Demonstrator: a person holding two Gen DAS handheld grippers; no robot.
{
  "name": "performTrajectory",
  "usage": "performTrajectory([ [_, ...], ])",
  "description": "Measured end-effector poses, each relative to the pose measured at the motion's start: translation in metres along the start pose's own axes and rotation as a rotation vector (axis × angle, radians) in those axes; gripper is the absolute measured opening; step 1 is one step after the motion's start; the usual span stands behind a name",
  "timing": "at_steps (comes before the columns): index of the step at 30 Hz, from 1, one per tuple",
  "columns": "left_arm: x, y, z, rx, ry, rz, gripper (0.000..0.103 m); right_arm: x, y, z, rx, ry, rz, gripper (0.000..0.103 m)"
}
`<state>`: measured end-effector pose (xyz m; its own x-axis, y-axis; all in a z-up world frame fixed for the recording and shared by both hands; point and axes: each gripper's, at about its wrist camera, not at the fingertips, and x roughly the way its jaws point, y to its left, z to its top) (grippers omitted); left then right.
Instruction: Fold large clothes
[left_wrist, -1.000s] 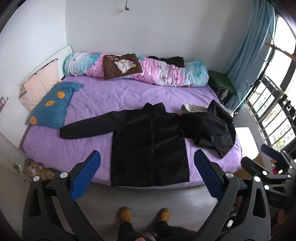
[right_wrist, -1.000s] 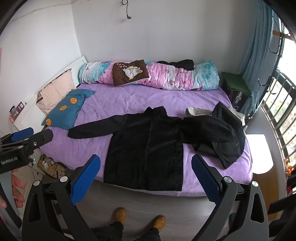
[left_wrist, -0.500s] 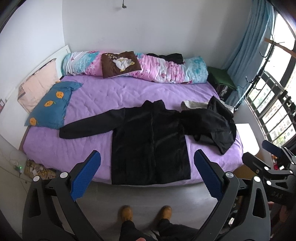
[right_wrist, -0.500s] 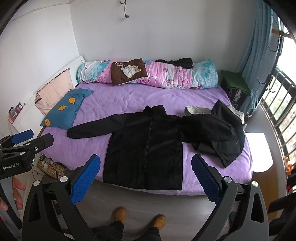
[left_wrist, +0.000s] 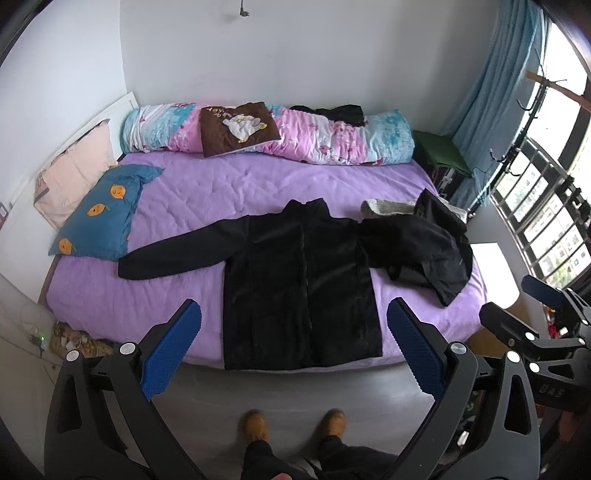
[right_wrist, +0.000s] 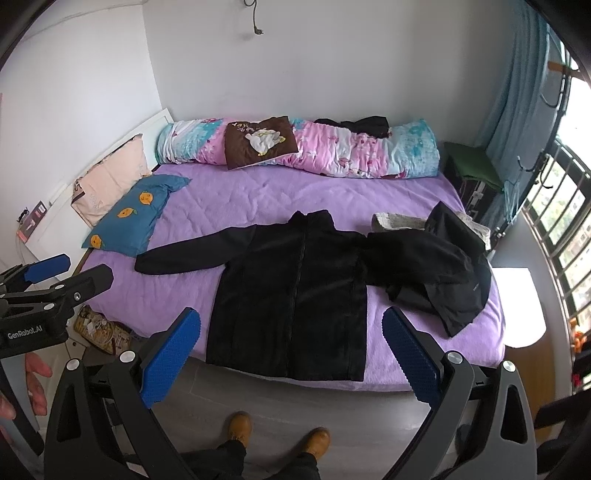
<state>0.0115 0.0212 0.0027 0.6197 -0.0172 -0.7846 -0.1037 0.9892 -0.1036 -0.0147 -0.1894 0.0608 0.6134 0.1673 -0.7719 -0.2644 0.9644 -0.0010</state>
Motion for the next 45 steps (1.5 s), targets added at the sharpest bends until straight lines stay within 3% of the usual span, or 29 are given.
performTrajectory([
  [45,0.0015,-0.0062,0.0016,0.001,0.007,0.002,0.097,0.0000,0.0029,0.0034,0.004,0.002,-0.003,0.097],
])
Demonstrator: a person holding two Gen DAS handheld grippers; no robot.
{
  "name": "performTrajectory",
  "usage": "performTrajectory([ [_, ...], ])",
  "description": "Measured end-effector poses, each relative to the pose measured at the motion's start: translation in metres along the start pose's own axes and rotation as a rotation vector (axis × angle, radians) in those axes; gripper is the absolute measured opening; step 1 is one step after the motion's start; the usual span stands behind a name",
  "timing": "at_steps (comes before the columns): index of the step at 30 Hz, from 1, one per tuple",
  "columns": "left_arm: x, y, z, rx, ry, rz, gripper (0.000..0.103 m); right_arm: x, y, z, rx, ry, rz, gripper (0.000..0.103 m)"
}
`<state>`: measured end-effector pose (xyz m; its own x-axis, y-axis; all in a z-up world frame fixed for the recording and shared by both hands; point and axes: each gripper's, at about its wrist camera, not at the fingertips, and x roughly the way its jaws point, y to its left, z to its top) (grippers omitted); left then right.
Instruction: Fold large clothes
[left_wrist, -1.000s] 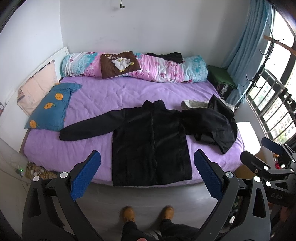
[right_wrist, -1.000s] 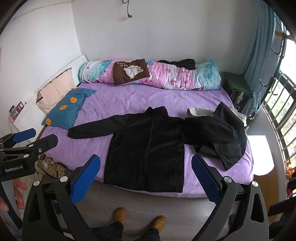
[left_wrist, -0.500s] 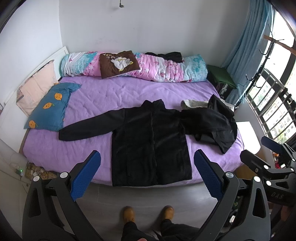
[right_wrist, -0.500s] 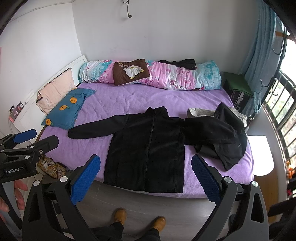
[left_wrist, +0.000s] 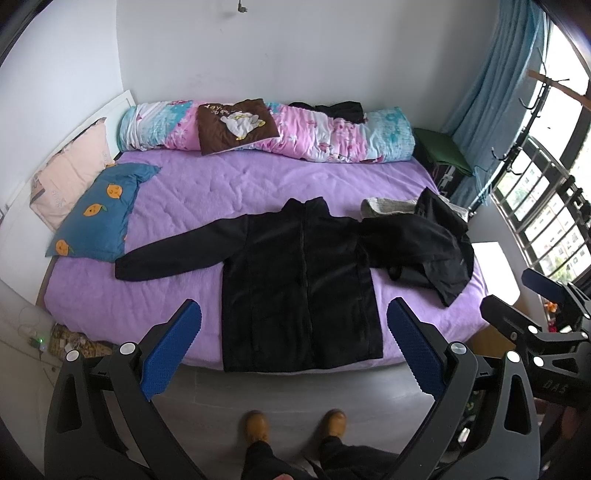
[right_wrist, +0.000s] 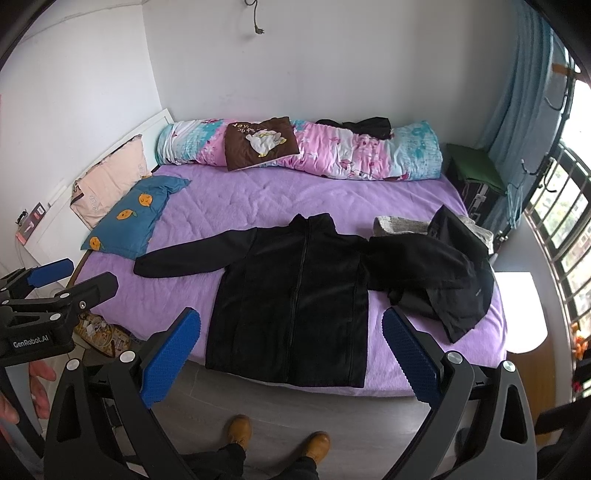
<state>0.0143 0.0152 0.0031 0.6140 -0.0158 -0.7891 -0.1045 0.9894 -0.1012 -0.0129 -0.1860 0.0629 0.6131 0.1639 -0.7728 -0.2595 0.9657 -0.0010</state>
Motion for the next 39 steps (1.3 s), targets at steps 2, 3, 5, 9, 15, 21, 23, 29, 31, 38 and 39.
performTrajectory([
  [2,0.002,-0.002,0.000,-0.005,0.001,0.001,0.097,0.003,0.001,0.002,0.005,0.007,0.001,0.097],
  [3,0.003,0.001,0.001,-0.009,0.006,0.001,0.097,0.005,0.002,0.004,0.007,0.009,0.000,0.097],
  [5,0.010,0.010,0.005,-0.028,0.013,0.002,0.097,0.012,0.004,0.009,0.020,0.013,-0.003,0.097],
  [9,0.028,0.038,0.021,-0.061,0.013,-0.008,0.097,0.037,0.015,0.032,0.032,0.019,-0.015,0.097],
  [15,0.062,0.080,0.034,-0.092,0.030,-0.055,0.097,0.083,0.043,0.054,0.025,0.037,-0.050,0.097],
  [21,0.122,0.142,0.064,-0.171,0.072,-0.113,0.097,0.148,0.074,0.075,0.024,0.084,-0.039,0.097],
  [23,0.143,0.164,0.070,-0.208,0.078,-0.121,0.097,0.178,0.083,0.084,0.007,0.103,-0.030,0.097],
  [29,0.211,0.220,0.081,-0.338,0.081,-0.093,0.097,0.270,0.099,0.115,-0.063,0.150,0.010,0.097],
  [31,0.240,0.243,0.082,-0.397,0.077,-0.086,0.097,0.302,0.102,0.125,-0.094,0.165,0.030,0.097],
  [38,0.328,0.323,0.070,-0.595,0.006,-0.110,0.097,0.420,0.123,0.146,-0.225,0.196,0.079,0.097],
  [39,0.344,0.340,0.062,-0.637,0.001,-0.107,0.097,0.433,0.124,0.145,-0.229,0.202,0.084,0.097],
])
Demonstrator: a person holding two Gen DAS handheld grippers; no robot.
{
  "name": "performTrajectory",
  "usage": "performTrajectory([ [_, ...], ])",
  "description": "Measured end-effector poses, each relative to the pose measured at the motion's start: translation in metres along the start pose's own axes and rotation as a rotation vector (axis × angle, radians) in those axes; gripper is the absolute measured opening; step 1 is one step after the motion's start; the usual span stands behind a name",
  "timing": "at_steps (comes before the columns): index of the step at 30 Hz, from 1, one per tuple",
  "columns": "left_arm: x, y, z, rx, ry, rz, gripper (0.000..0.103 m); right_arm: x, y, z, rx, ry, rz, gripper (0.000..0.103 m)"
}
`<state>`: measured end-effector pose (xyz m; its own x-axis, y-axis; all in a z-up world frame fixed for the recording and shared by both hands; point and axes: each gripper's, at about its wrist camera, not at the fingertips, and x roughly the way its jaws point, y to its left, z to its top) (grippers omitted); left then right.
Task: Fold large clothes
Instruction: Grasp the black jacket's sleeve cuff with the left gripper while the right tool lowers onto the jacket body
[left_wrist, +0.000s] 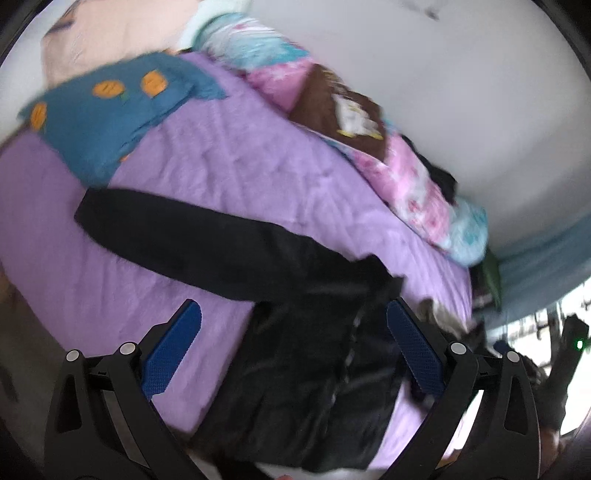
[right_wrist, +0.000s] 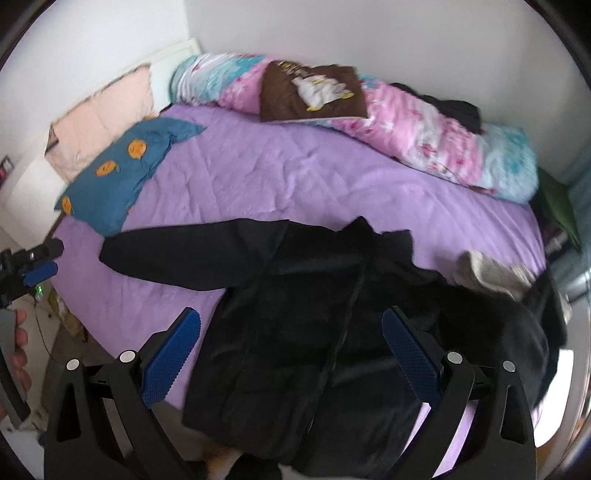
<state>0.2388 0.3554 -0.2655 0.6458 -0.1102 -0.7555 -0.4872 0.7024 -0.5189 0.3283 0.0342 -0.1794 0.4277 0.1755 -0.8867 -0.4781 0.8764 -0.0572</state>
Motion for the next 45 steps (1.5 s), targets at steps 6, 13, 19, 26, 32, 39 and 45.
performTrajectory([
  [6,0.072,0.116,0.019,-0.198,-0.027,0.019,0.097,0.098,0.012,0.010,-0.008,0.052,0.013,0.097],
  [13,0.135,0.246,0.045,-0.266,-0.028,0.064,0.097,0.207,0.049,0.008,-0.031,0.116,-0.075,0.097],
  [19,0.169,0.332,0.065,-0.290,-0.011,0.109,0.097,0.273,0.070,0.009,0.083,0.081,-0.058,0.097],
  [26,0.191,0.388,0.087,-0.308,-0.027,0.100,0.097,0.330,0.081,0.008,0.138,0.088,-0.104,0.097],
  [32,0.211,0.403,0.106,-0.300,-0.029,0.113,0.097,0.353,0.076,0.004,0.140,0.089,-0.184,0.097],
  [39,0.215,0.404,0.117,-0.246,-0.034,0.178,0.055,0.354,0.054,-0.007,0.182,0.080,-0.294,0.097],
  [45,0.202,0.405,0.117,-0.226,-0.047,0.198,0.026,0.358,0.033,-0.019,0.222,0.055,-0.336,0.097],
])
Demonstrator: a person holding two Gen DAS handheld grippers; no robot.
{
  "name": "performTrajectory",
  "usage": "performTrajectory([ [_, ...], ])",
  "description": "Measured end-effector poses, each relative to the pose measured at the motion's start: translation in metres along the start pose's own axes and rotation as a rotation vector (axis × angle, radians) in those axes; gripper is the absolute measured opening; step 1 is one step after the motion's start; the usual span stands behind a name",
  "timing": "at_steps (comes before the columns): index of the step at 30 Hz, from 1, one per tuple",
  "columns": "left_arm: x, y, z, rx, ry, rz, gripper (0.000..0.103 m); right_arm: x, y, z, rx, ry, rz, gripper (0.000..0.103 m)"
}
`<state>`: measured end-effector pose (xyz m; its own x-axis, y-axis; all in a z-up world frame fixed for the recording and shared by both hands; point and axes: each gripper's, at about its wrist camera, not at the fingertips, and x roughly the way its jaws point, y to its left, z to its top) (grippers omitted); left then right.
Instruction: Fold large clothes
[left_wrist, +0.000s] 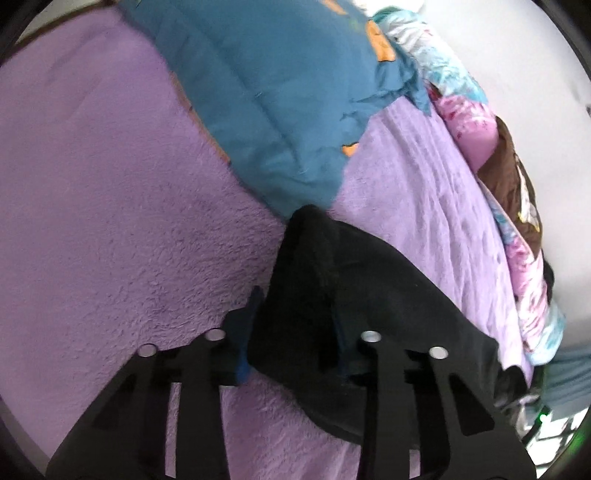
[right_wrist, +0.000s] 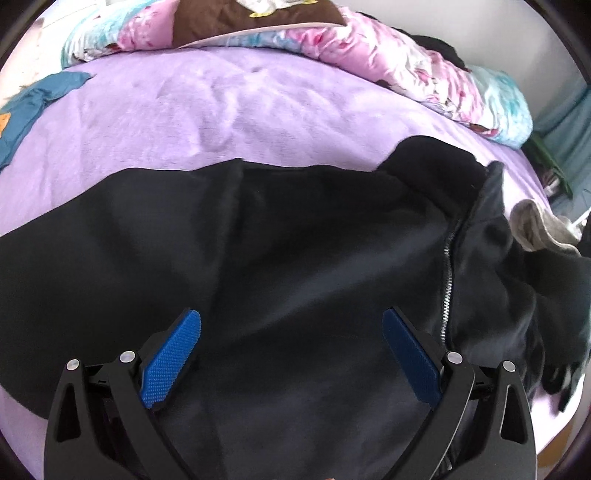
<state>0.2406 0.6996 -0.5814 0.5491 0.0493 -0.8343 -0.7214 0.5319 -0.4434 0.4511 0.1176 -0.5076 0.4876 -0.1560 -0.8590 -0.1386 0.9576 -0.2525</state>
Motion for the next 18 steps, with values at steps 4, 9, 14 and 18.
performTrajectory([
  [4,-0.021,-0.020,0.003,0.035,-0.052,-0.023,0.021,0.023,-0.006,-0.006,-0.025,0.043,-0.019,0.097],
  [9,-0.057,-0.055,0.007,0.016,-0.115,-0.085,0.021,0.043,-0.002,-0.016,-0.114,0.043,0.024,0.097],
  [14,-0.111,-0.120,-0.002,0.119,-0.190,-0.132,0.021,0.068,-0.016,-0.015,-0.050,0.086,0.138,0.098],
  [18,-0.146,-0.188,-0.022,0.219,-0.218,-0.167,0.021,0.061,-0.026,-0.010,-0.064,0.073,0.194,0.097],
])
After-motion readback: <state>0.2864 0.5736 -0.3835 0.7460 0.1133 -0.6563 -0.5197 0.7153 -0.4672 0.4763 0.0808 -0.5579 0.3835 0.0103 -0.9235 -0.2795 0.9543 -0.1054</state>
